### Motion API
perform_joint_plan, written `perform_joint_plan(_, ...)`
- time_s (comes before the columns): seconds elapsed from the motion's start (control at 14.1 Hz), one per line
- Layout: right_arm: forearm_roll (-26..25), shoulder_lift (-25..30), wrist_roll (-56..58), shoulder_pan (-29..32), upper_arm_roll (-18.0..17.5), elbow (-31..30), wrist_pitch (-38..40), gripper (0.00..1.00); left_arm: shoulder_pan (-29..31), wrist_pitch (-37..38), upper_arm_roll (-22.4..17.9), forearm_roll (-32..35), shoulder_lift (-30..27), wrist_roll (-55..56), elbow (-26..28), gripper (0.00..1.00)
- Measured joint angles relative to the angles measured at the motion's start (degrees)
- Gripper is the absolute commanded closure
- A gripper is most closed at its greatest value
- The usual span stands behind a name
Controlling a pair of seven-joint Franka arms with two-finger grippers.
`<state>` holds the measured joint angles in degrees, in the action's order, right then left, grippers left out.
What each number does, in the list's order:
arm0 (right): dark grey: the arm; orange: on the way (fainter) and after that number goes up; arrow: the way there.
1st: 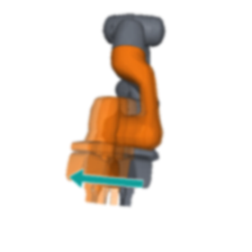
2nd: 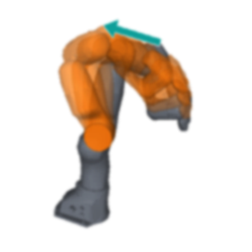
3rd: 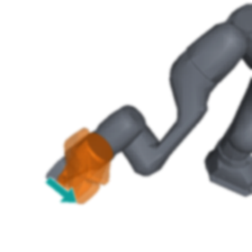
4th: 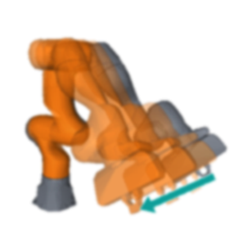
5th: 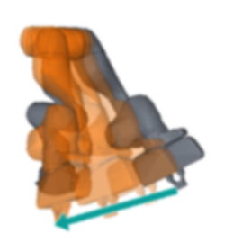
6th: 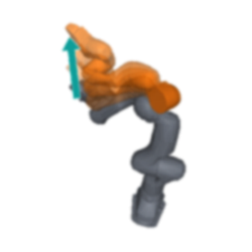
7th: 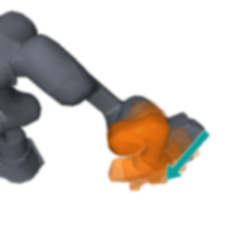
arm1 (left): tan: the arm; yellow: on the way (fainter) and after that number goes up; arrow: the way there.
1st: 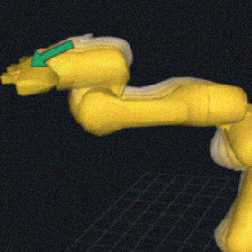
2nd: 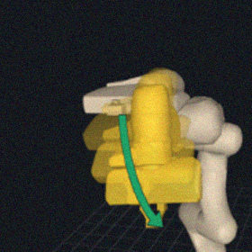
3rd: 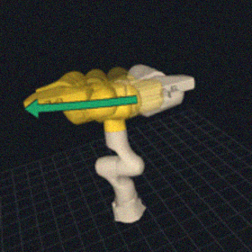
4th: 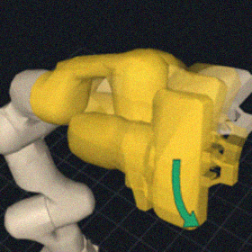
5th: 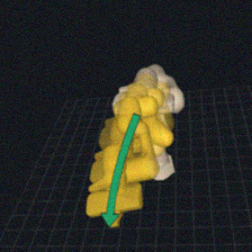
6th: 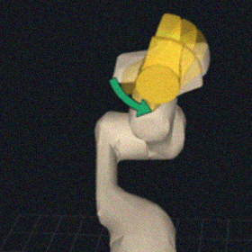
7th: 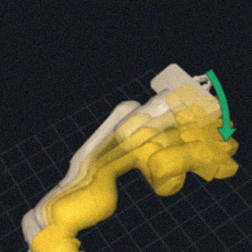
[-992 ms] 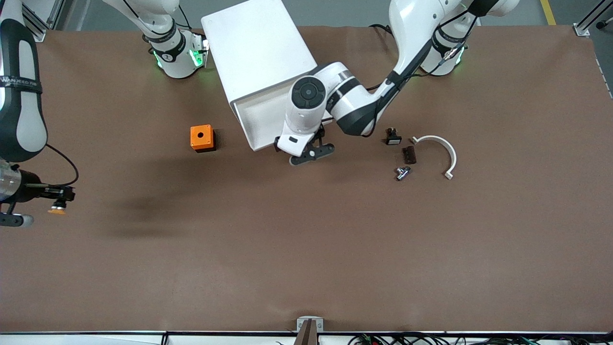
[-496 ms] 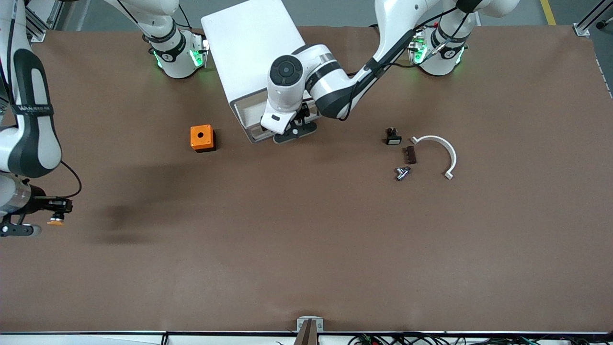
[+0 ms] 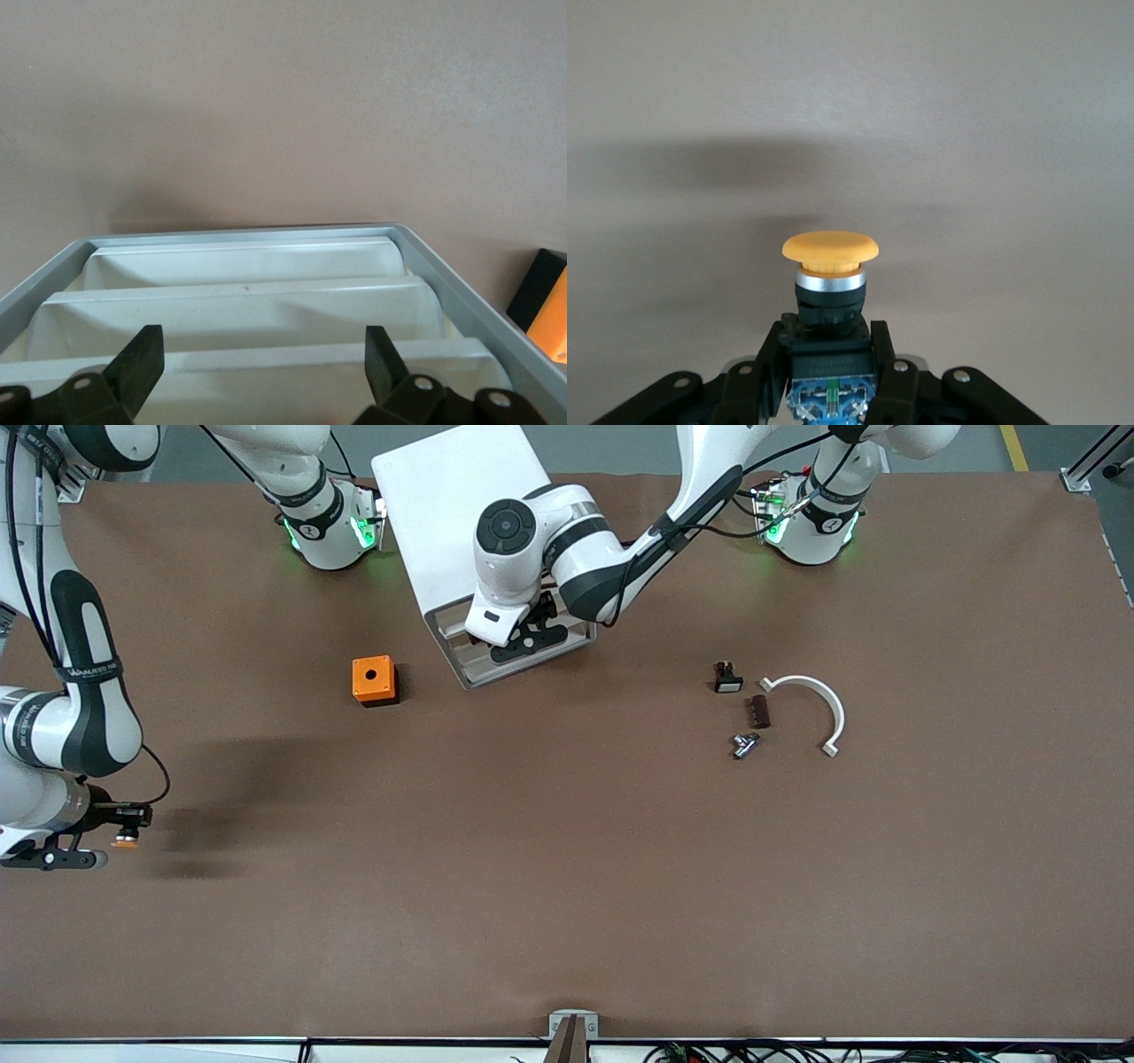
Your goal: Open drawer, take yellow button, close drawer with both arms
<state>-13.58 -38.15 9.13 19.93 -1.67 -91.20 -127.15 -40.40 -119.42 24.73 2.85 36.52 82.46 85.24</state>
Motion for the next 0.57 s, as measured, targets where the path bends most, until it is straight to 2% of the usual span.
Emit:
perform_joint_plan(0.14, 0.0, -1.1, 0.9, 1.1, 0.0, -0.2, -1.7, 0.75, 0.0, -0.1, 0.1, 0.0, 0.0, 0.0, 0.0, 0.0)
perform_joint_plan(0.57, 0.0, -2.1, 1.1, 1.8, 0.0, -2.0, -3.2, 0.74, 0.9, -0.3, 0.4, 0.0, -0.1, -0.7, -0.3, 0.0)
